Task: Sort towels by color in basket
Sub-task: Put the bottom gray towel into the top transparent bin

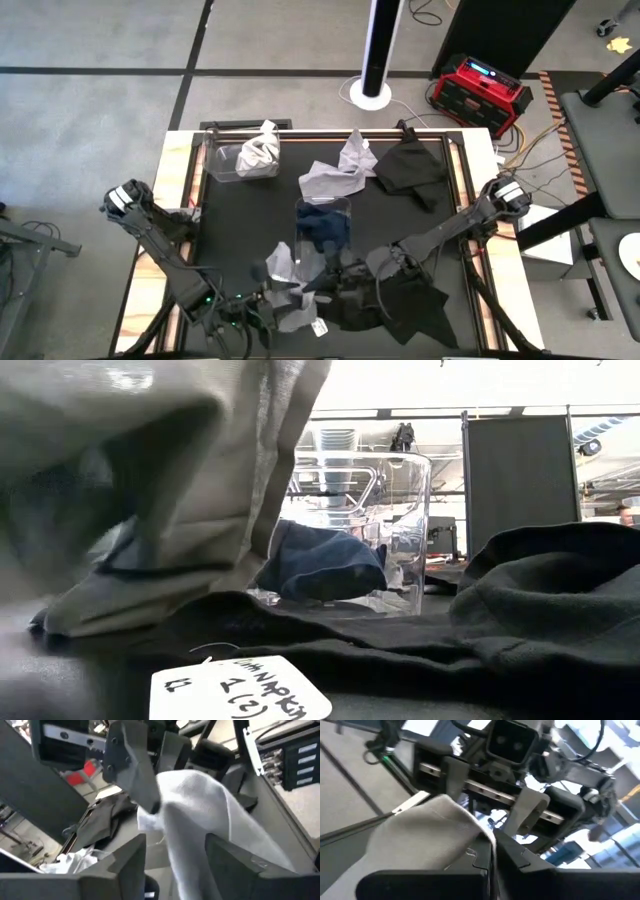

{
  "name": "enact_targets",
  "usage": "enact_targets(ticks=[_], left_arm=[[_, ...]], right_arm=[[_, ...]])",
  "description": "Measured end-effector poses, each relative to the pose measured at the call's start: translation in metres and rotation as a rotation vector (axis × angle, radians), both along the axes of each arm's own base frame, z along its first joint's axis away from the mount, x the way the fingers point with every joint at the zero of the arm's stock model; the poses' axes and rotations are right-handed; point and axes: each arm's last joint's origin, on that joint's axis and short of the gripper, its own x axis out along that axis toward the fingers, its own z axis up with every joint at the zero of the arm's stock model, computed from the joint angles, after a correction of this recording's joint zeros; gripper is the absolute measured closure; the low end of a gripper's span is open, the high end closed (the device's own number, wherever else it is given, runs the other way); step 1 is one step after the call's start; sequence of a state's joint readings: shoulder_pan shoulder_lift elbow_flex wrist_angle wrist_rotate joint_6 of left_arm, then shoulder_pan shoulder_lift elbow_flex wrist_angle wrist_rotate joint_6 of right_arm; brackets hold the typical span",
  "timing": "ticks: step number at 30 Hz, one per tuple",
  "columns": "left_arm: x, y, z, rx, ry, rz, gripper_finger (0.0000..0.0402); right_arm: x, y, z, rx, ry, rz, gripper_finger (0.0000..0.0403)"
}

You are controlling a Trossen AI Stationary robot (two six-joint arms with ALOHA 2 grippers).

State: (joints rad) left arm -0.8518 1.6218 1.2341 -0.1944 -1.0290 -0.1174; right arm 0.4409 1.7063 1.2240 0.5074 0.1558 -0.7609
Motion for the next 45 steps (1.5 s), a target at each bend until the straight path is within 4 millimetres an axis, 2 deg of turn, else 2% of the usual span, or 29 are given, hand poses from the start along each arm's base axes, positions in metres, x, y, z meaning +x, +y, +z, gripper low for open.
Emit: enact_targets(ticks=[5,10,15,19,25,30,38,45], left_arm=[[0.0,0.002,-0.006,0.004,-0.007,0.008,0.0184],[0.001,0.002,0.0,0.007,-0.006,0.015,0.0177],[-0.001,0.002,0.009,0.041,0.025,0.014,0.0176],[-0.005,0.006,0.015,0.052,0.084,0.036,0.0176],[-0.013,0.013,0.013,0.015,0.173,0.072,0.0176],[-0.015,0.011,0.008,-0.016,0.205,0.049,0.0176],[-0.01,0.008,0.008,-0.074,0.149,0.046,0.0176],[0.004,0.014,-0.005,-0.107,0.063,0.061,0.0176]], right_arm=[[0.003,-0.002,-0.002,-0.007,-0.021,-0.118,0.0394],[0.003,-0.006,0.0,-0.002,-0.034,-0.254,0.0394],[0.002,-0.009,0.007,-0.011,-0.098,-0.329,0.0394],[-0.002,-0.013,0.021,-0.043,-0.161,-0.395,0.0394],[-0.013,-0.02,0.044,-0.008,-0.206,-0.445,0.0394],[-0.019,-0.023,0.055,0.04,-0.224,-0.457,0.0394],[-0.019,-0.024,0.053,0.057,-0.201,-0.456,0.0394],[-0.019,-0.024,0.053,0.094,-0.199,-0.456,0.0394]])
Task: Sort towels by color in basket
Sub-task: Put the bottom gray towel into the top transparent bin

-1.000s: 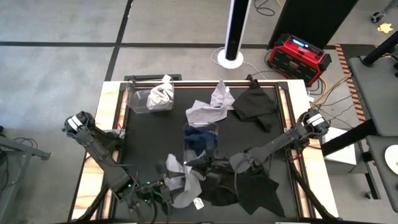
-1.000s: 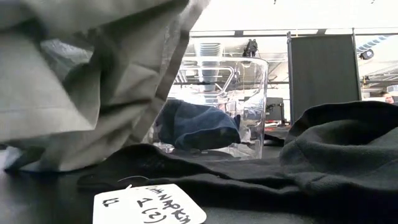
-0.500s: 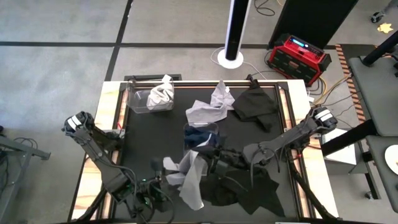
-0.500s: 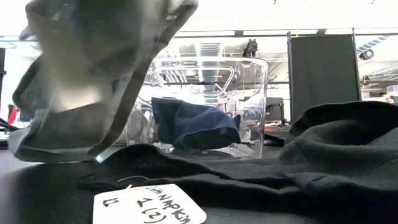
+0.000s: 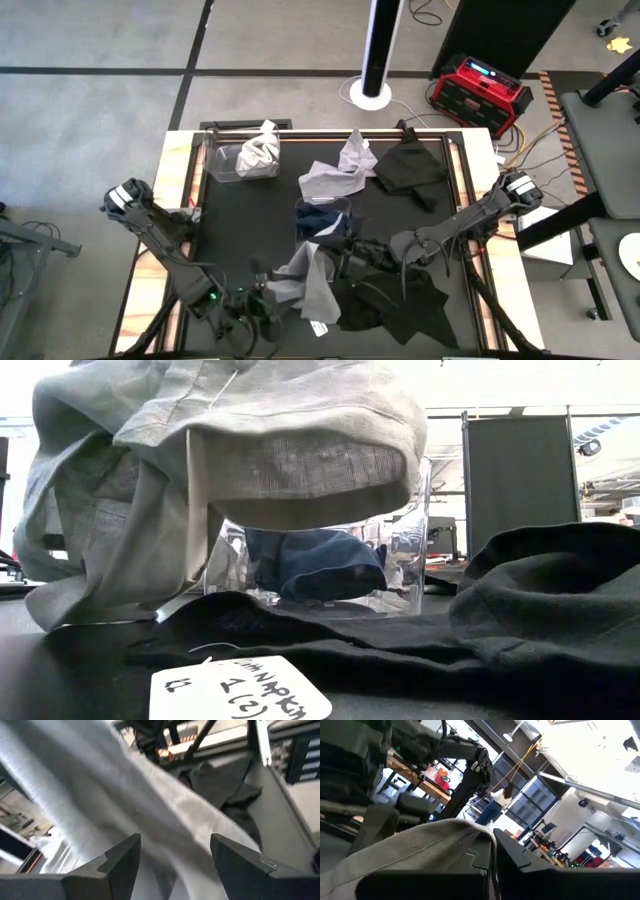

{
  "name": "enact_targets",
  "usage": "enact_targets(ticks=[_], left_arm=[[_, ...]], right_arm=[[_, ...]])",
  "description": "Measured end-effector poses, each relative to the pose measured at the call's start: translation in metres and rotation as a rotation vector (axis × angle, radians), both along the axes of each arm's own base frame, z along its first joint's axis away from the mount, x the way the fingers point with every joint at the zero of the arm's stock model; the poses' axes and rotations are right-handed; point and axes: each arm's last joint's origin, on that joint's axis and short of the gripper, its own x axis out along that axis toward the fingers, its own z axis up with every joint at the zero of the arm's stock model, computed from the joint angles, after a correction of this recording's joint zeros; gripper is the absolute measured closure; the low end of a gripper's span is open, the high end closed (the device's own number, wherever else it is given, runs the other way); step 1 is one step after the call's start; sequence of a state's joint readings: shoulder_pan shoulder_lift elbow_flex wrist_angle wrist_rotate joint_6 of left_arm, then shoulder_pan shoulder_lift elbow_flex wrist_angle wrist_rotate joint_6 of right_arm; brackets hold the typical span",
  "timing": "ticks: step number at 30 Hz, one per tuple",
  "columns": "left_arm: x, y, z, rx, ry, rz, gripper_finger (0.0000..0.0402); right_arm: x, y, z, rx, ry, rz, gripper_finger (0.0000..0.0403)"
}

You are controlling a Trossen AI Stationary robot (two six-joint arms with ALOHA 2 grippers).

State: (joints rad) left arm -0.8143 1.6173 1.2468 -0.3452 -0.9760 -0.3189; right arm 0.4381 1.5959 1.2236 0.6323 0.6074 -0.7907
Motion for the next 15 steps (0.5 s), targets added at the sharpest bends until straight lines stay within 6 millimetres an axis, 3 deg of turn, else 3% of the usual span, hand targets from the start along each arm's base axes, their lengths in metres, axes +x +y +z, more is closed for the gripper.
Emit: enact_targets(ticks=[10,15], left_arm=[[0.025,0.021,-0.014,-0.091,-0.102,0.027,0.0178],[0.029,0.028,-0.021,-0.11,-0.106,0.029,0.0218]], right_arm=[[0.0,-0.002,0.0,0.019,0.004,-0.075,0.0394],[0.0,-0.002,0.0,0.022,0.004,-0.08,0.0394]])
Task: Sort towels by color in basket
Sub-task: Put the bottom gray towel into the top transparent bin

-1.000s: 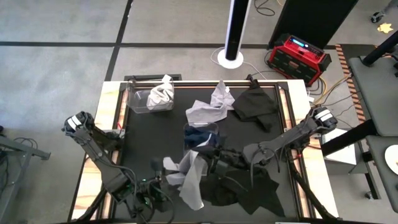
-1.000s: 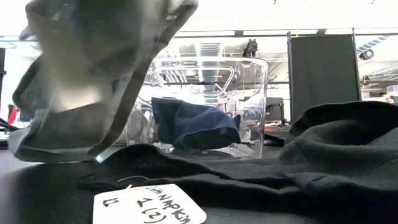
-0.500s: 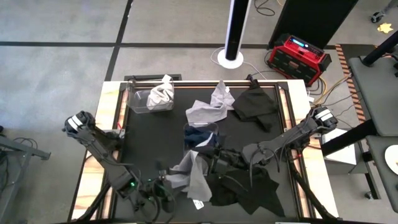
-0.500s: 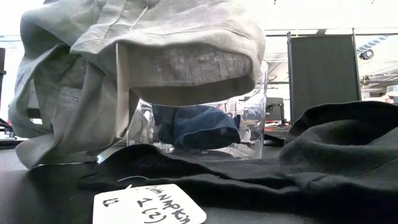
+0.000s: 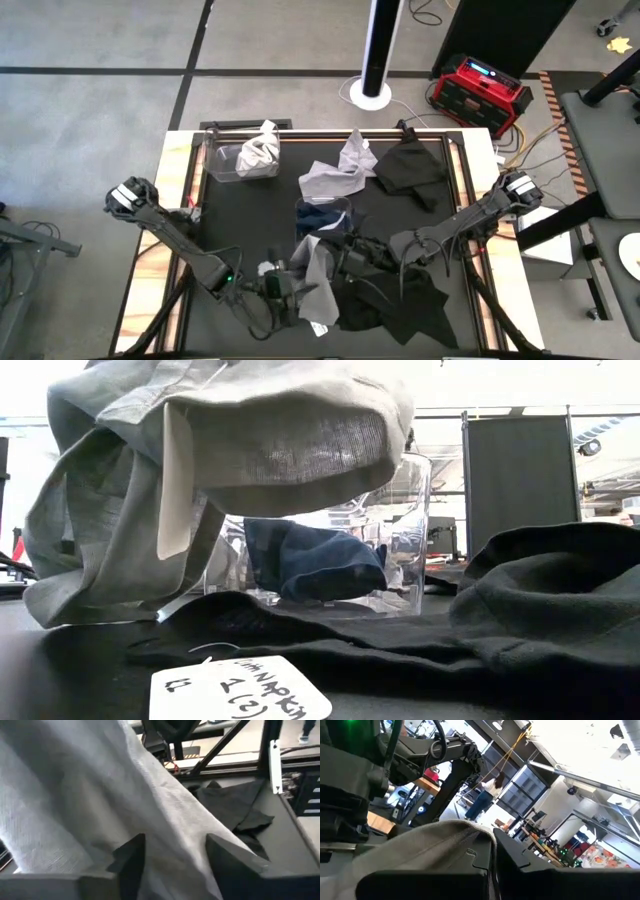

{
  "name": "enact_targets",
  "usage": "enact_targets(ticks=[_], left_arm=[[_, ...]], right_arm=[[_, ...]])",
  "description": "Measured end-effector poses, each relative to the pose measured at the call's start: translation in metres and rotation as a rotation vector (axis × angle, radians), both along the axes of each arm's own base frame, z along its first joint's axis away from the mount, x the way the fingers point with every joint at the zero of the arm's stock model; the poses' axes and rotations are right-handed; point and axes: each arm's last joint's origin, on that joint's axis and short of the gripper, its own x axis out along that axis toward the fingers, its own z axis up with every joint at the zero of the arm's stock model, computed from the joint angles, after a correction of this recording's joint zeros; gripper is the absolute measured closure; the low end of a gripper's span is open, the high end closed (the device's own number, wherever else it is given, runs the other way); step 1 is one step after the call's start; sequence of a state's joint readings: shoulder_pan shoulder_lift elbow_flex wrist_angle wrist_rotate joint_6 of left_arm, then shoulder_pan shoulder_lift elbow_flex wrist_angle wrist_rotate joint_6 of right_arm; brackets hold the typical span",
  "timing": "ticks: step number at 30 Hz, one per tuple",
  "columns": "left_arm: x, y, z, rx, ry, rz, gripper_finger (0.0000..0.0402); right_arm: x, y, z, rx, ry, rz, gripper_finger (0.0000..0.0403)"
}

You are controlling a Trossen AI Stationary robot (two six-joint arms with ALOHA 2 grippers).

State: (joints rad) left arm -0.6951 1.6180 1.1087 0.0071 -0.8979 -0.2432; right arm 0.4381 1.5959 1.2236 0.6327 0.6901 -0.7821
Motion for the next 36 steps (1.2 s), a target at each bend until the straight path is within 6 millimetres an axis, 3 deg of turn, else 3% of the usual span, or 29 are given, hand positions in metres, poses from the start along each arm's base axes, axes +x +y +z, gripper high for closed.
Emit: enact_targets(ticks=[2,5,7,12,24,31,36], left_arm=[[0.0,0.0,-0.001,0.012,0.006,-0.004,0.026],[-0.001,-0.001,-0.002,0.033,0.019,-0.037,0.0353],[0.0,-0.002,0.001,0.049,0.019,-0.046,0.0387],[-0.004,-0.013,0.018,0.168,-0.003,-0.075,0.04],[-0.048,-0.05,0.095,0.413,-0.107,-0.064,0.0401],[-0.055,-0.054,0.142,0.458,-0.153,-0.071,0.0402],[-0.058,-0.049,0.175,0.465,-0.189,-0.055,0.0402]], right_arm=[[0.0,0.0,0.0,0.006,0.0,-0.013,0.0394],[0.0,-0.001,0.0,0.008,0.0,-0.019,0.0394],[0.0,-0.001,0.0,0.021,-0.004,-0.016,0.0394],[0.0,0.0,-0.001,0.05,-0.008,-0.004,0.0394],[0.002,0.004,-0.008,0.138,0.035,0.094,0.0394],[0.005,0.004,-0.008,0.251,0.024,0.354,0.0394],[0.01,-0.007,-0.007,0.353,0.01,0.394,0.0392]])
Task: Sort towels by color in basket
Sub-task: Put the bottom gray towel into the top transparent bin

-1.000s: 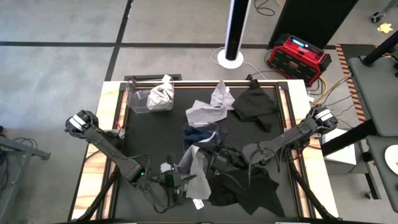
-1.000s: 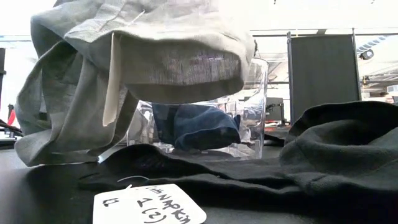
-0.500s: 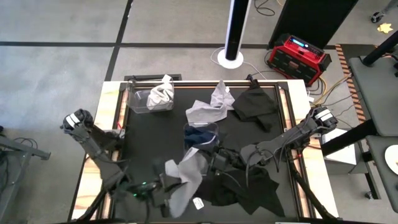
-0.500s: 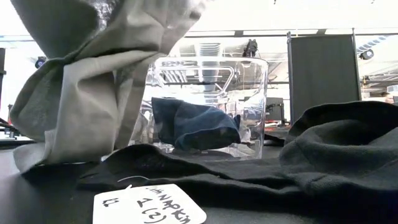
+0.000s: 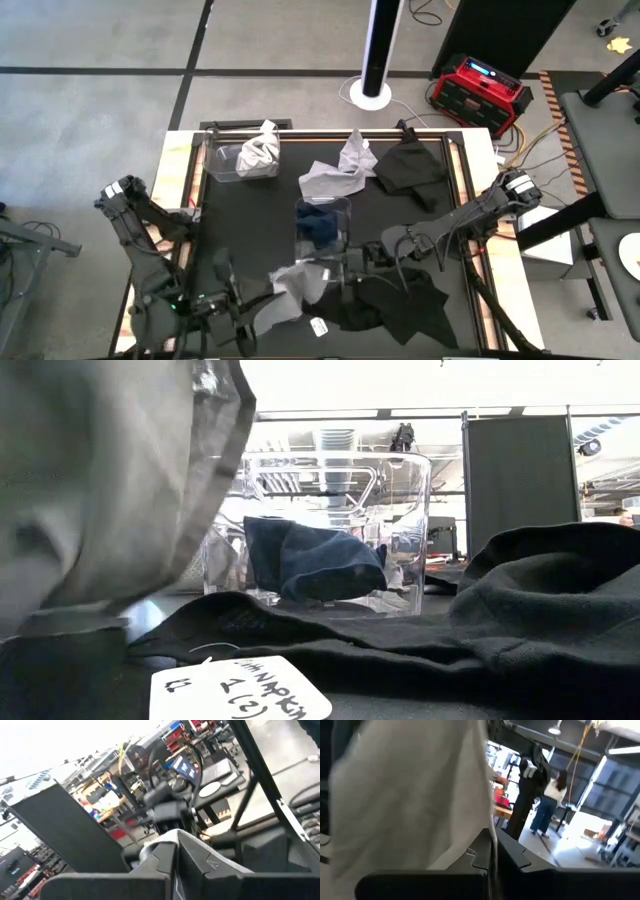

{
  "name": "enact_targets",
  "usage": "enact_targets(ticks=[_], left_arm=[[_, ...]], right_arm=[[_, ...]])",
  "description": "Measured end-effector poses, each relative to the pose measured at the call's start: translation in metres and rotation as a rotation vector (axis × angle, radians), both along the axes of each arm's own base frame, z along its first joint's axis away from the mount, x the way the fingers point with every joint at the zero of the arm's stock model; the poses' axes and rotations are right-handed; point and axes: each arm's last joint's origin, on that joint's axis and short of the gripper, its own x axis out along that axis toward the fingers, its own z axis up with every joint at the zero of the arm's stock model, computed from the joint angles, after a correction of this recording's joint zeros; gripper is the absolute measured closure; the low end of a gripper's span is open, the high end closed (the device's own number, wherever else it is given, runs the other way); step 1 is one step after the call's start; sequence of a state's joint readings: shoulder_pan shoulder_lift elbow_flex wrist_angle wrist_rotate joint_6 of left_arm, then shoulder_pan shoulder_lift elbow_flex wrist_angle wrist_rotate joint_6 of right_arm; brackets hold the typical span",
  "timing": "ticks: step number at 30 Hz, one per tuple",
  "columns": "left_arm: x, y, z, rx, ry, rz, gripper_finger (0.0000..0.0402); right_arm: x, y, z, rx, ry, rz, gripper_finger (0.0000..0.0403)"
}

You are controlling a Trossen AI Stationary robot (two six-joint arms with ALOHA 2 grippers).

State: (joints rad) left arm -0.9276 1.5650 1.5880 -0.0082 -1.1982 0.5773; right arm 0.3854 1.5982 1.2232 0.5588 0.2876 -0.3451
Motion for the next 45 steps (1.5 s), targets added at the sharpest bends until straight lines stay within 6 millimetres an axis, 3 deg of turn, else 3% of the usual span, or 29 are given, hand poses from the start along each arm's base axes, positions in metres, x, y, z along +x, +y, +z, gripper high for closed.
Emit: enact_targets(ticks=[5,10,18,22,26,32,45], left_arm=[[-0.005,0.006,0.029,-0.015,-0.038,0.002,0.0402],[-0.01,0.014,0.05,-0.02,-0.057,0.058,0.0402],[-0.019,0.029,0.054,0.042,0.014,0.308,0.0401],[-0.022,0.033,0.042,0.051,0.032,0.348,0.0401],[-0.023,0.036,0.027,-0.006,0.02,0.329,0.0401],[-0.02,0.032,-0.006,-0.125,0.065,0.25,0.0401],[0.009,-0.008,-0.088,-0.049,0.126,0.314,0.0401]], right_arm=[[0.003,-0.012,-0.001,0.053,0.03,-0.027,0.0363],[0.003,-0.023,0.001,0.075,0.058,-0.051,0.0281],[-0.028,-0.043,0.033,0.006,0.106,-0.203,0.0161],[-0.037,-0.042,0.039,0.021,0.139,-0.053,0.0129],[-0.028,-0.037,0.028,0.041,0.16,0.011,0.0112],[0.004,-0.028,-0.001,0.061,0.099,0.012,0.0104],[0.066,-0.007,-0.044,0.097,0.099,0.068,0.013]])
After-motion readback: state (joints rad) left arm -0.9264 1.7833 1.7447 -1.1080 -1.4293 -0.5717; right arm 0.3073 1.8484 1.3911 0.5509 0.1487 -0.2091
